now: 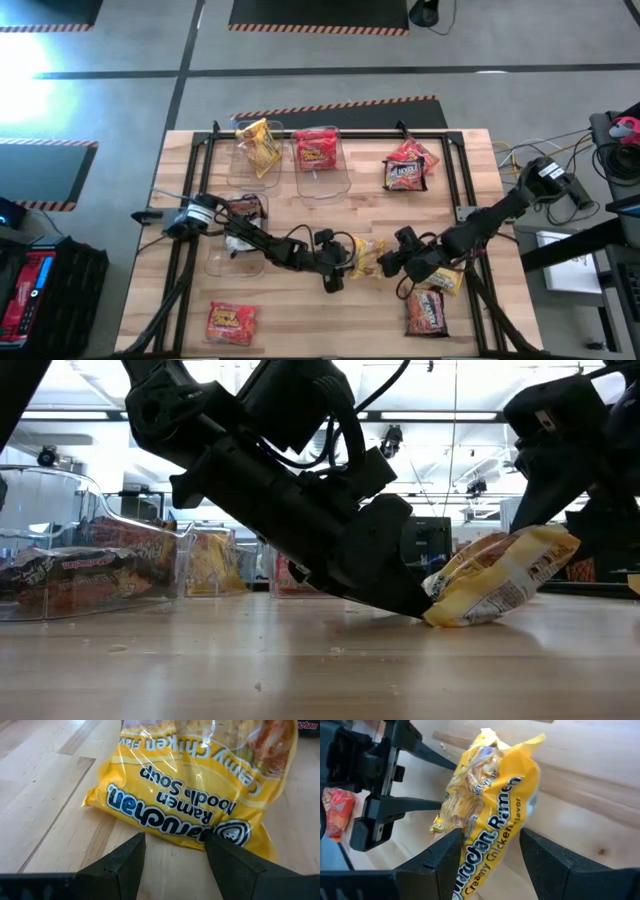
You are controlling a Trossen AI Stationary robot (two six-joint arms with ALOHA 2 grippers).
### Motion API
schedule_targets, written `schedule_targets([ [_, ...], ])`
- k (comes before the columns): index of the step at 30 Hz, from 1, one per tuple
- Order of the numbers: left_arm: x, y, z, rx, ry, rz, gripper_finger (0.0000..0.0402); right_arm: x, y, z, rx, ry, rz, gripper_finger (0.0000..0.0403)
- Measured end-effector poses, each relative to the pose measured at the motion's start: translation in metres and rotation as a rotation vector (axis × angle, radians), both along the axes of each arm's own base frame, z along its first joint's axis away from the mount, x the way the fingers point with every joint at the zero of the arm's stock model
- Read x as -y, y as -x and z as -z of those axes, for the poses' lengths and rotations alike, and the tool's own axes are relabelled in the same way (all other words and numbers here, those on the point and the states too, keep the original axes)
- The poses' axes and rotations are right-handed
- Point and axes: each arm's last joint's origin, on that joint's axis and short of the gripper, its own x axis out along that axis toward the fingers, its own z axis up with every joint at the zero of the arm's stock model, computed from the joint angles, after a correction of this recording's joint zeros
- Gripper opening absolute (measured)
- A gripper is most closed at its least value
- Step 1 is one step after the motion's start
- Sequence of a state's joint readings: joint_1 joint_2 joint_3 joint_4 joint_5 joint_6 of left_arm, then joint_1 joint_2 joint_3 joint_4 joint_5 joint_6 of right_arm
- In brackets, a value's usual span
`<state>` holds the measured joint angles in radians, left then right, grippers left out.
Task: Sort Maruchan noodles
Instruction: Put the yellow noodle pack into the top left transparent bin
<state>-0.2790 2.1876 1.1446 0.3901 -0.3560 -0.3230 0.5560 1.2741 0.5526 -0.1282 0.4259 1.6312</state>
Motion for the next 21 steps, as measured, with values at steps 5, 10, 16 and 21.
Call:
schedule_targets([
  [5, 0.0, 0.0, 0.0, 0.002, 0.001, 0.0, 0.0194, -0.002, -0.004, 0.002, 0.03, 0.02, -0.009, 0.0192],
  [10, 0.0, 0.0, 0.0, 0.004, 0.001, 0.0, 0.0194, -0.002, -0.009, 0.007, 0.036, 0.057, 0.001, 0.0192],
  [16, 0.0, 0.0, 0.0, 0.004, 0.001, 0.002, 0.0194, -0.003, -0.018, 0.014, 0.069, 0.084, -0.019, 0.0192],
  [21, 0.0, 0.0, 0.0, 0.004, 0.001, 0.0, 0.0194, -0.003, -0.018, 0.011, 0.078, 0.084, -0.037, 0.0189],
])
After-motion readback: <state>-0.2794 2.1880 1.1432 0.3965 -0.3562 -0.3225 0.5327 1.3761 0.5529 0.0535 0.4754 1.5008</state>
